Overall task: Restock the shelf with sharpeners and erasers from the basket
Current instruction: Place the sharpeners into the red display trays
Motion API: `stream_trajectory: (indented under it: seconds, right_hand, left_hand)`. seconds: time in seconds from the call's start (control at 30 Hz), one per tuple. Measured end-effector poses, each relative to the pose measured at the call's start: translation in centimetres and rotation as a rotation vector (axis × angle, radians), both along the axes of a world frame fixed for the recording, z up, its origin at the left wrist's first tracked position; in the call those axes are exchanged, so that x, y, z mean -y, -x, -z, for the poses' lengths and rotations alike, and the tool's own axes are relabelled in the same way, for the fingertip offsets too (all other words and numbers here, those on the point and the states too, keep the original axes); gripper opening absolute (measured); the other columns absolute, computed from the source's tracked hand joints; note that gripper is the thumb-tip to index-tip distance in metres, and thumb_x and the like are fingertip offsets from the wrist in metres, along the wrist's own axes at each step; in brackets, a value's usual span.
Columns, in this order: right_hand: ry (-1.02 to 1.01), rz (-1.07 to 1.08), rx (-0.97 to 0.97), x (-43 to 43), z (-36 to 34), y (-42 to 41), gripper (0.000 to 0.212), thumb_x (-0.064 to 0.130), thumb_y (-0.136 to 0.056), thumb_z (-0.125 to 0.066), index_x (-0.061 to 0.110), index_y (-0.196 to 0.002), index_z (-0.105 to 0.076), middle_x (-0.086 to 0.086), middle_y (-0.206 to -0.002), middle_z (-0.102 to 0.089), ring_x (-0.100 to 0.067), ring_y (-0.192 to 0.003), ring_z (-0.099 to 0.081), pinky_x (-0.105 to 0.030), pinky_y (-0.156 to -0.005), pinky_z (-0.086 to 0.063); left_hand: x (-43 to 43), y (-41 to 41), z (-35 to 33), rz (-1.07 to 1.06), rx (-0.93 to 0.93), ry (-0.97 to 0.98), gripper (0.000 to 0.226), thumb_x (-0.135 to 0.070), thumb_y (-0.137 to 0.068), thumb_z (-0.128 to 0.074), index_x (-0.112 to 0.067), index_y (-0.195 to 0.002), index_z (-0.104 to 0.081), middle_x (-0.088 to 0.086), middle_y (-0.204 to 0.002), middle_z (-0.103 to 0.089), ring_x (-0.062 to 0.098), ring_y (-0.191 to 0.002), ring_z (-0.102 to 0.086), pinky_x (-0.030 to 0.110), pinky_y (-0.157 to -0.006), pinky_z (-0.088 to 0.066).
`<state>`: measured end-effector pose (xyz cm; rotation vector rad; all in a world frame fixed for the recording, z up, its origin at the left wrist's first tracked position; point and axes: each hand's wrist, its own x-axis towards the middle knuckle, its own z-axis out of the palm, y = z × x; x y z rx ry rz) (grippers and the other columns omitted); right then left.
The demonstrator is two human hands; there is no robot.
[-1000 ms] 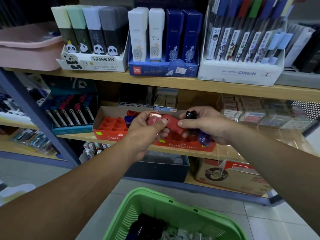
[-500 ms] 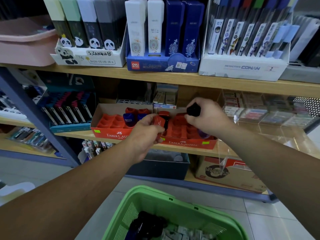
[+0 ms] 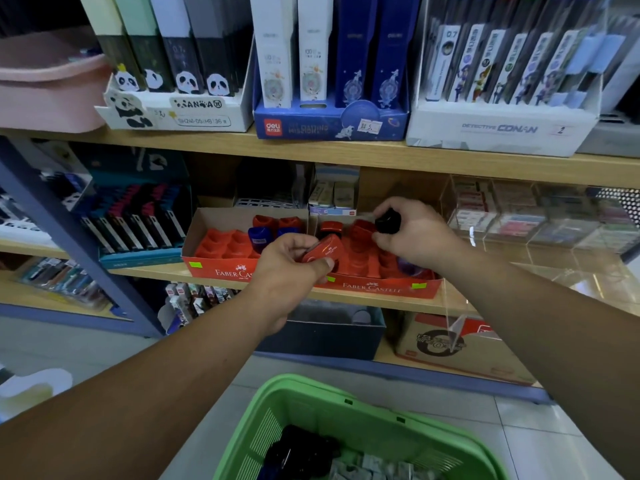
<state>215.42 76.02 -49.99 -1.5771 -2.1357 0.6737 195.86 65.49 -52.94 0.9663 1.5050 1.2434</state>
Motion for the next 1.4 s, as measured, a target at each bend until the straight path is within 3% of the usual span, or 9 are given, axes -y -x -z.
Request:
stream_trajectory:
  seconds: [0.13,0.3,0.43,0.77,0.93,1.03,1.13,1.23,1.4]
  right_hand:
    - [0.161,-0.015,-0.102,0.5,0.2,-0.1,0.031,0.022,-0.093,-0.077,0.03,-0.119,-0.062,0.013,-0.105,-0.057,-0.009,-0.096,-0.056,-0.019,-0.075,-0.045]
    - [0.175,0.115,-0.292,-0.2,0.5,-0.7,0.033,0.013,-0.083,-0.083,0.031,-0.108,-0.069,0.003,-0.112,-0.066,-0.021,-0.109,-0.063,-0.037,-0.092,-0.057]
    - [0.129,0.11,-0.309,-0.4,0.7,-0.4,0.034,0.01,-0.084,-0.082,0.03,-0.109,-0.07,0.001,-0.116,-0.067,-0.021,-0.112,-0.063,-0.034,-0.093,-0.055]
    - [-0.132,-0.085,0.247,0.1,0.2,2.6,0.045,0.021,-0.093,-0.073,0.032,-0.134,-0.059,0.001,-0.135,-0.057,-0.025,-0.123,-0.057,-0.042,-0.095,-0.055]
    - [-0.055,-0.035,0.095,-0.3,1.0,2.3,0.038,0.028,-0.094,-0.073,0.037,-0.128,-0.061,0.004,-0.129,-0.064,-0.022,-0.119,-0.06,-0.044,-0.097,-0.056]
    - [0.005,0.062,-0.311,-0.1,0.3,1.9,0.012,0.026,-0.094,-0.076,0.026,-0.105,-0.071,0.005,-0.107,-0.071,-0.02,-0.102,-0.068,-0.032,-0.087,-0.055]
    - [0.399,0.02,-0.668,1.2,-1.7,1.6,0.026,0.042,-0.092,-0.076,0.022,-0.109,-0.075,-0.006,-0.095,-0.077,-0.018,-0.072,-0.071,-0.032,-0.068,-0.06]
    - [0.579,-0.084,-0.703,2.3,-2.4,0.5,0.038,0.047,-0.089,-0.075,0.021,-0.116,-0.074,-0.009,-0.089,-0.076,-0.016,-0.068,-0.069,-0.028,-0.058,-0.057]
    - [0.506,-0.028,-0.611,2.5,-1.5,-1.6,0.031,0.037,-0.09,-0.08,0.024,-0.117,-0.073,-0.008,-0.103,-0.079,-0.023,-0.092,-0.075,-0.039,-0.084,-0.064]
  left_hand:
    - [-0.2,-0.5,0.3,0.026,0.003,0.008,0.034,-0.008,-0.089,-0.079,-0.02,-0.116,-0.063,0.002,-0.113,-0.072,0.016,-0.093,-0.075,0.03,-0.083,-0.063]
    - [-0.4,-0.7,0.5,0.027,0.011,0.001,0.034,-0.008,-0.088,-0.08,-0.021,-0.115,-0.064,0.001,-0.112,-0.073,0.015,-0.095,-0.075,0.033,-0.085,-0.063]
    - [-0.4,-0.6,0.5,0.015,0.013,-0.011,0.035,-0.009,-0.088,-0.08,-0.023,-0.116,-0.065,0.0,-0.111,-0.074,0.014,-0.093,-0.076,0.032,-0.085,-0.063]
    - [0.0,0.4,0.4,-0.017,0.09,-0.014,0.041,-0.006,-0.088,-0.079,-0.024,-0.122,-0.066,0.001,-0.113,-0.074,0.02,-0.106,-0.073,0.04,-0.097,-0.059]
    - [-0.1,0.2,-0.3,-0.04,0.12,-0.028,0.04,-0.014,-0.088,-0.081,-0.024,-0.125,-0.066,-0.002,-0.114,-0.076,0.016,-0.102,-0.074,0.03,-0.078,-0.06]
    - [-0.1,-0.2,-0.8,-0.055,0.106,-0.044,0.037,-0.019,-0.088,-0.081,-0.025,-0.123,-0.067,-0.003,-0.109,-0.078,0.011,-0.089,-0.073,0.027,-0.066,-0.054]
    - [-0.1,-1.4,-1.3,-0.039,0.153,-0.052,0.035,-0.015,-0.09,-0.079,-0.02,-0.123,-0.066,0.001,-0.105,-0.078,0.012,-0.078,-0.071,0.028,-0.067,-0.058]
    - [-0.1,-2.6,-1.7,-0.03,0.192,-0.072,0.036,-0.012,-0.09,-0.079,-0.018,-0.123,-0.066,0.006,-0.107,-0.077,0.017,-0.082,-0.073,0.029,-0.075,-0.062]
    - [0.2,-4.0,-2.2,0.039,0.26,0.002,0.047,-0.014,-0.087,-0.08,-0.019,-0.128,-0.059,0.007,-0.115,-0.075,0.022,-0.099,-0.076,0.035,-0.087,-0.062]
